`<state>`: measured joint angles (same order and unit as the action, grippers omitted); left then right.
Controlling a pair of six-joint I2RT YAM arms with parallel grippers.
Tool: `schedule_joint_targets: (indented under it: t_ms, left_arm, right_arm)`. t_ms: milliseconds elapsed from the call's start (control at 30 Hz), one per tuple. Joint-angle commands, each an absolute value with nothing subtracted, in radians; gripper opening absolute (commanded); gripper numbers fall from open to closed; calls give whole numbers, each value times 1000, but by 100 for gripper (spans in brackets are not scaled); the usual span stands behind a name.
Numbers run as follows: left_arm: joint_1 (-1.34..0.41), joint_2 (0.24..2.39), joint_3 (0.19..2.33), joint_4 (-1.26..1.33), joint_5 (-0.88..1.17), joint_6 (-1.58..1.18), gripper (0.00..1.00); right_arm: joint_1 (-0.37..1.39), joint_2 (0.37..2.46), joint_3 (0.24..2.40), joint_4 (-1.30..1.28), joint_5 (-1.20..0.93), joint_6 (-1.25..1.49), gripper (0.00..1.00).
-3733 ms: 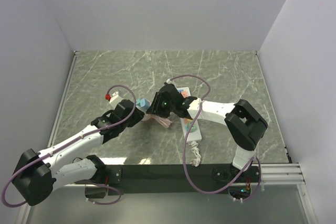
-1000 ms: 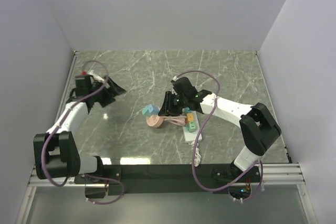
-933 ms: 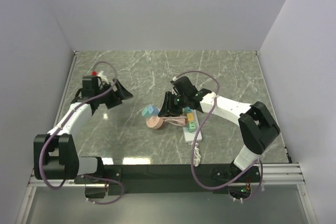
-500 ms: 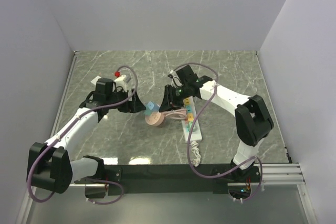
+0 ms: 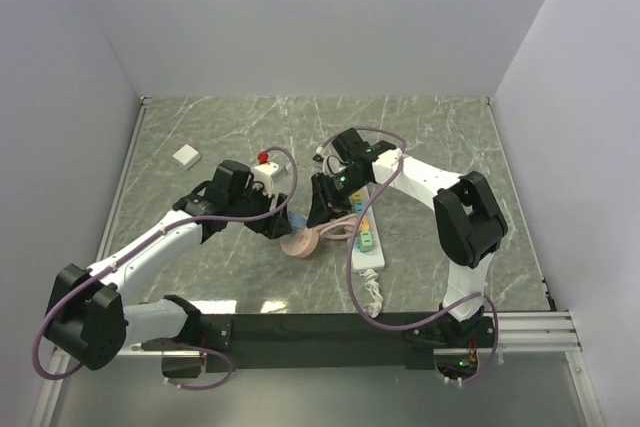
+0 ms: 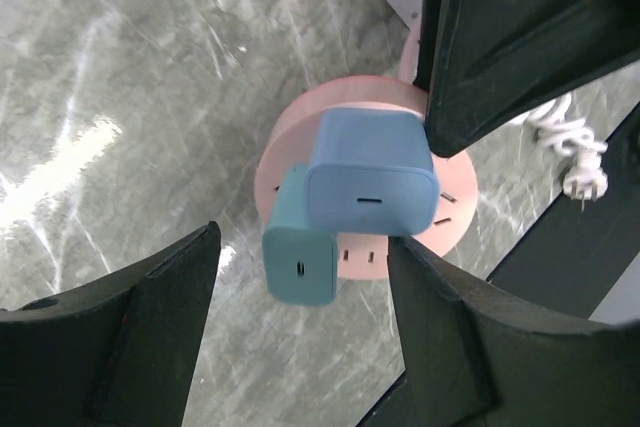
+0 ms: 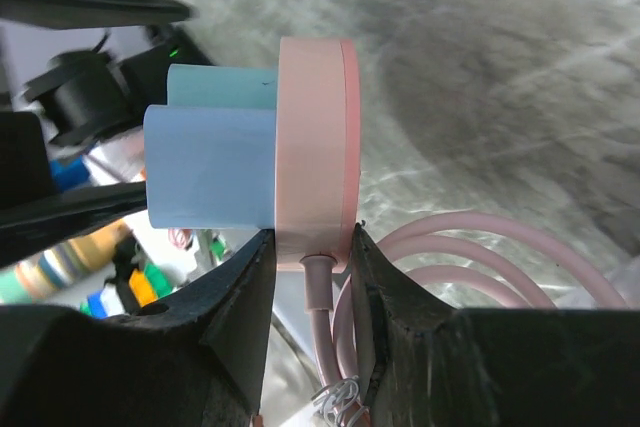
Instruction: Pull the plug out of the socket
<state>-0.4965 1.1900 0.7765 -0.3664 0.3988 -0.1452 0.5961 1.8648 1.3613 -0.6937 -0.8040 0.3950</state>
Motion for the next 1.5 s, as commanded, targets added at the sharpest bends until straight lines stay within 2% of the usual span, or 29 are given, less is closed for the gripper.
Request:
schedule_joint_targets:
  t_ms: [0, 267, 367, 400, 500, 667, 833, 1167, 1467]
  left_arm:
    - [-522, 1167, 816, -382, 356, -95, 73]
    - [-531, 1183, 808, -353, 360, -89, 69]
    - [-538, 1210, 824, -351, 406, -87, 34]
    - [-552, 1219, 828, -362, 417, -84, 18]
    - [-574, 1241, 853, -376, 437, -80, 0]
    - [-580, 1212, 932, -425, 417, -66, 1]
    - [-580, 1190, 988, -468, 275, -46, 1]
    - [-580, 1209, 954, -408, 321, -94, 1]
    - [-600, 1351, 1011, -397, 193, -133, 1]
  right_arm:
    - [581, 1859, 1425, -709, -977, 353, 0]
    - [572, 1870, 1450, -779, -1048, 259, 0]
    - [572, 1868, 1437, -807, -1066, 218, 0]
    - [574, 1865, 1431, -807, -1072, 212, 0]
    - [574, 1870, 1411, -789, -1068, 218, 0]
    - [574, 1910, 1431, -833, -803, 236, 0]
    - [572, 1944, 1430, -842, -652, 245, 0]
    - [577, 1911, 1385, -742, -654, 299, 0]
    - [589, 1917, 1401, -704, -534, 379, 0]
